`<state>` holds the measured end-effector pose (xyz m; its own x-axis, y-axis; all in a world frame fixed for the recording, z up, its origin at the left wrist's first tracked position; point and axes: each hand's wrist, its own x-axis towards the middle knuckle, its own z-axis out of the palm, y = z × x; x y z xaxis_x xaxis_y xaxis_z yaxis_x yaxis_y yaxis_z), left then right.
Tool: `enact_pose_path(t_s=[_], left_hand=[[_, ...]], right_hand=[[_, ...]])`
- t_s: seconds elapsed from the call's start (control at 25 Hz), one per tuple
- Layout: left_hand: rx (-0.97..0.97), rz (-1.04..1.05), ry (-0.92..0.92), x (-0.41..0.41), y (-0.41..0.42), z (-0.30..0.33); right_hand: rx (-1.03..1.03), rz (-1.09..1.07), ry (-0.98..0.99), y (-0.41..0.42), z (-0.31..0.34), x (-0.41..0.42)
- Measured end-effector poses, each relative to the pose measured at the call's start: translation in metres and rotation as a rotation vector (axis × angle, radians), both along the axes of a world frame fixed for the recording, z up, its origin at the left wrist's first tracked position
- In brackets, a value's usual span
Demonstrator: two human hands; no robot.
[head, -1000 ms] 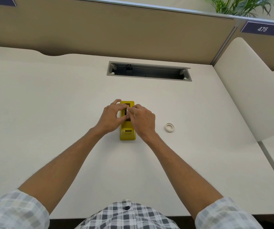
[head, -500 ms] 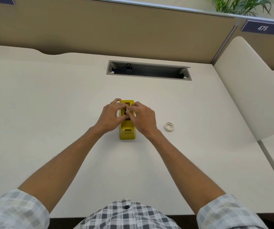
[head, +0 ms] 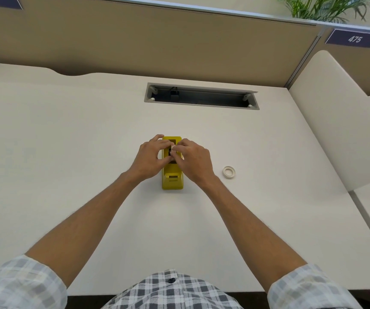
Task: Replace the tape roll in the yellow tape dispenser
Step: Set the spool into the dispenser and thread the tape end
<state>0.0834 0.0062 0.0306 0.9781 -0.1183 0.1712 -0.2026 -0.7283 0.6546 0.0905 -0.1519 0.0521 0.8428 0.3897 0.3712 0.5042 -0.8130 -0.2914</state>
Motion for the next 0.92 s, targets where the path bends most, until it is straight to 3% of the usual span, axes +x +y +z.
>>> enact_pose_path(t_s=[0.44, 0.92], left_hand=[[0.038, -0.004, 0.033, -0.0012, -0.0003, 0.0035], [-0.001, -0.022, -0.009, -0.0016, 0.0006, 0.0008]], right_hand=[[-0.112, 0.037, -0.038, -0.0007, 0.0016, 0.0031], [-0.014, -0.023, 0.187, 0.0022, 0.0073, 0.0027]])
